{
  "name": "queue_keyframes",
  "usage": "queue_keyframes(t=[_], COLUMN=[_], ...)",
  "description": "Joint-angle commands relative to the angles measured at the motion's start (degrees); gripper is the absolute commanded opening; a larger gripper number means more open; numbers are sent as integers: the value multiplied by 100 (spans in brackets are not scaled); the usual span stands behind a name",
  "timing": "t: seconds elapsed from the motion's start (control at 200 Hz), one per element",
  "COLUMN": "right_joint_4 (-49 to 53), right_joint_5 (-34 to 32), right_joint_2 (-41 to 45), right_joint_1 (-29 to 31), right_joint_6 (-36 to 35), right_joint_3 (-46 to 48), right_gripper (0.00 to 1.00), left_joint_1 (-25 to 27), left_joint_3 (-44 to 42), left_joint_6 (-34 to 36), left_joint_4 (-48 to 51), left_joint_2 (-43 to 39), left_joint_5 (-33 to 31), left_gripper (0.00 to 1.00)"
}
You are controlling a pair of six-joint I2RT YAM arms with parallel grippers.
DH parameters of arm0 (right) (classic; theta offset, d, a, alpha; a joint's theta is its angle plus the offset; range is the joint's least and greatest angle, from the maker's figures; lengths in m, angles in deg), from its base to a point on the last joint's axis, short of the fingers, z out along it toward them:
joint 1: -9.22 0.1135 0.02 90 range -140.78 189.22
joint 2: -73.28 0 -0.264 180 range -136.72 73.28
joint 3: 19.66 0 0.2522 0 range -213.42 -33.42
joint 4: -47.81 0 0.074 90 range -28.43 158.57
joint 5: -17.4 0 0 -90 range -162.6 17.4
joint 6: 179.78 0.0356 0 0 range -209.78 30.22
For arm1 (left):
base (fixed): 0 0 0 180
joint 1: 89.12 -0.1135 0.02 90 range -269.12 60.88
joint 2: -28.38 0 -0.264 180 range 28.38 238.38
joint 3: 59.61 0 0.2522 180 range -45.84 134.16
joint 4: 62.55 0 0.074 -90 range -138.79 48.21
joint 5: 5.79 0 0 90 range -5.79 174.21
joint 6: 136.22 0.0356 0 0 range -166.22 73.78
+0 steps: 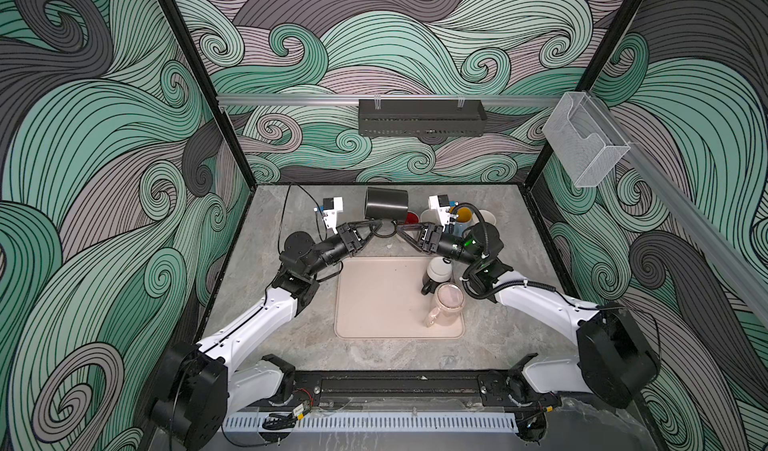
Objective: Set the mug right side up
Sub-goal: 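Grasp the black mug with the right gripper from the left gripper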
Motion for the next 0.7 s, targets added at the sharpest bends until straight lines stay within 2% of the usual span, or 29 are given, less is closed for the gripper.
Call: queue_keyframes(t=[0.0, 0.4, 0.695], right_joint_4=[-460, -1115, -1277], right_joint_5=[117, -151, -462], right_joint_2=[-88, -469, -488], right_joint_1=[56, 115, 115], right_joint_6=[204, 529, 644], right_joint_3=[-276, -396, -291], right_gripper=[46, 43, 35], left_joint_1=[34, 336, 492], left_joint_3=[163, 67, -14], left_joint_6=[-10, -141, -144], left_joint_4=[-881, -1201, -1241], left_joint_2=[-3, 186, 232], left_joint_5=[114, -49, -137], left_gripper=[0, 0, 0])
